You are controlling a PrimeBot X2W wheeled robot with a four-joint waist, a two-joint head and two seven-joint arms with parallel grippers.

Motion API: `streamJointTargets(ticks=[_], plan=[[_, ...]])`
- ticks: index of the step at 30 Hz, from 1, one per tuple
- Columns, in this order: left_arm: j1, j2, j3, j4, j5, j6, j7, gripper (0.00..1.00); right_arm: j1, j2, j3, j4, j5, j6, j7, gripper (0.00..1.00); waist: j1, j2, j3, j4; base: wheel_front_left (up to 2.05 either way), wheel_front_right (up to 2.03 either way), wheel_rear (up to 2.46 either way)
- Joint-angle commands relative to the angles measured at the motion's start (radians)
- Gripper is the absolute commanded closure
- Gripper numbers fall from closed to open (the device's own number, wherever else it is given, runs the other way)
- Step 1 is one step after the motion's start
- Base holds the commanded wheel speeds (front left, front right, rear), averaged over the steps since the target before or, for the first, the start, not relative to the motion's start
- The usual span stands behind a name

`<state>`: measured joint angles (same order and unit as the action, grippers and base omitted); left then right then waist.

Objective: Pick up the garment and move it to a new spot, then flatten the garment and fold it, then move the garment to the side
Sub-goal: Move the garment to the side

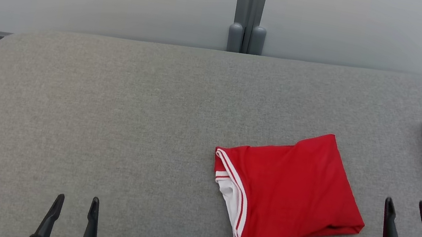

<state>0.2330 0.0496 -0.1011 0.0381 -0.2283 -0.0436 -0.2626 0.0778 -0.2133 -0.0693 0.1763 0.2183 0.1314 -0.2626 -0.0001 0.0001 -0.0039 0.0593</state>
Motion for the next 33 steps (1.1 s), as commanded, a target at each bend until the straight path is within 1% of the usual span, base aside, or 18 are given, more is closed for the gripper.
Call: streamJointTargets(ticks=[1, 3, 6, 7, 8, 9, 10, 15, 17, 19, 20, 21, 22, 23, 25, 28, 32, 33], plan=[[-0.015, 0.002, -0.003, -0.005, -0.003, 0.002, -0.003, 0.0, -0.043, -0.015, 0.009, 0.004, 0.027, -0.001, -0.003, 0.0, 0.0001, -0.0001, 0.023, -0.003, 0.0, 0.0, 0.0], [-0.035, 0.002, -0.01, -0.009, -0.006, 0.002, -0.003, 0.0, -0.098, -0.039, 0.046, 0.052, 0.08, -0.001, 0.002, 0.0, 0.0001, -0.0001, 0.055, -0.001, 0.0, 0.0, 0.0], [-0.061, 0.002, -0.022, -0.006, -0.01, -0.001, -0.003, 0.0, -0.226, -0.09, 0.134, 0.128, 0.164, -0.001, 0.124, 0.0, 0.0001, -0.0001, 0.099, 0.002, 0.0, 0.0, 0.0], [-0.069, 0.002, -0.027, -0.005, -0.009, -0.002, -0.003, 0.0, -0.263, -0.1, 0.146, 0.154, 0.199, -0.002, 0.168, 0.0, 0.0001, -0.0001, 0.112, 0.004, 0.0, 0.0, 0.0], [-0.083, 0.002, -0.034, -0.003, -0.009, -0.004, -0.003, 0.0, -0.298, -0.118, 0.176, 0.188, 0.22, -0.001, 0.228, 0.0, 0.0001, -0.0001, 0.126, 0.01, 0.0, 0.0, 0.0], [-0.091, 0.002, -0.039, 0.0, -0.008, -0.005, -0.003, 0.0, -0.318, -0.131, 0.198, 0.204, 0.227, -0.001, 0.259, 0.0, 0.0001, -0.0001, 0.134, 0.015, 0.0, 0.0, 0.0], [-0.107, 0.002, -0.05, 0.003, -0.007, -0.008, -0.003, 0.0, -0.362, -0.147, 0.221, 0.242, 0.25, -0.002, 0.314, 0.0, 0.0001, -0.0001, 0.146, 0.026, 0.0, 0.0, 0.0], [-0.147, 0.002, -0.073, 0.008, -0.015, 0.01, -0.003, 0.0, -0.464, -0.171, 0.276, 0.372, 0.303, -0.001, 0.466, 0.0, 0.0001, -0.0001, 0.174, 0.072, 0.0, 0.0, 0.0], [-0.156, 0.002, -0.079, 0.006, -0.016, 0.016, -0.003, 0.0, -0.482, -0.153, 0.292, 0.408, 0.353, -0.001, 0.51, 0.0, 0.0001, -0.0001, 0.177, 0.085, 0.0, 0.0, 0.0], [-0.157, 0.003, -0.08, 0.004, -0.019, 0.02, -0.003, 0.0, -0.498, -0.158, 0.306, 0.434, 0.388, -0.001, 0.546, 0.0, 0.0001, -0.0001, 0.178, 0.092, 0.0, 0.0, 0.0], [-0.155, 0.002, -0.081, 0.004, -0.019, 0.022, -0.003, 0.0, -0.504, -0.161, 0.309, 0.448, 0.408, -0.002, 0.559, 0.07, 0.0001, -0.0001, 0.177, 0.093, 0.0, 0.0, 0.0], [-0.152, 0.002, -0.081, 0.003, -0.019, 0.024, -0.003, 0.0, -0.512, -0.157, 0.301, 0.46, 0.431, -0.002, 0.56, 0.87, 0.0001, -0.0001, 0.176, 0.093, 0.0, 0.0, 0.0], [-0.149, 0.002, -0.08, 0.002, -0.019, 0.026, -0.003, 0.0, -0.518, -0.154, 0.3, 0.464, 0.443, -0.002, 0.562, 1.0, 0.0001, -0.0001, 0.176, 0.09, 0.0, 0.0, 0.0], [-0.145, 0.002, -0.078, 0.002, -0.018, 0.025, -0.003, 0.0, -0.524, -0.153, 0.305, 0.461, 0.455, -0.001, 0.562, 1.0, 0.0001, -0.0001, 0.176, 0.085, 0.0, 0.0, 0.0], [-0.143, 0.002, -0.078, -0.002, -0.015, 0.023, -0.003, 0.0, -0.559, -0.173, 0.276, 0.46, 0.478, -0.001, 0.517, 1.0, 0.0001, -0.0001, 0.179, 0.067, 0.0, 0.0, 0.0], [-0.151, 0.002, -0.067, -0.017, -0.009, 0.023, -0.003, 0.0, -0.607, -0.185, 0.24, 0.473, 0.501, -0.002, 0.484, 1.0, 0.0001, -0.0001, 0.196, 0.031, 0.0, 0.0, 0.0], [-0.179, 0.002, -0.054, -0.034, -0.001, 0.016, -0.003, 0.0, -0.699, -0.234, 0.179, 0.506, 0.499, -0.002, 0.463, 1.0, 0.0001, -0.0001, 0.239, -0.029, 0.0, 0.0, 0.0], [-0.183, 0.002, -0.052, -0.036, -0.018, 0.018, -0.003, 0.0, -0.718, -0.25, 0.163, 0.515, 0.495, -0.002, 0.458, 1.0, 0.0001, -0.0001, 0.249, -0.044, 0.0, 0.0, 0.0]])
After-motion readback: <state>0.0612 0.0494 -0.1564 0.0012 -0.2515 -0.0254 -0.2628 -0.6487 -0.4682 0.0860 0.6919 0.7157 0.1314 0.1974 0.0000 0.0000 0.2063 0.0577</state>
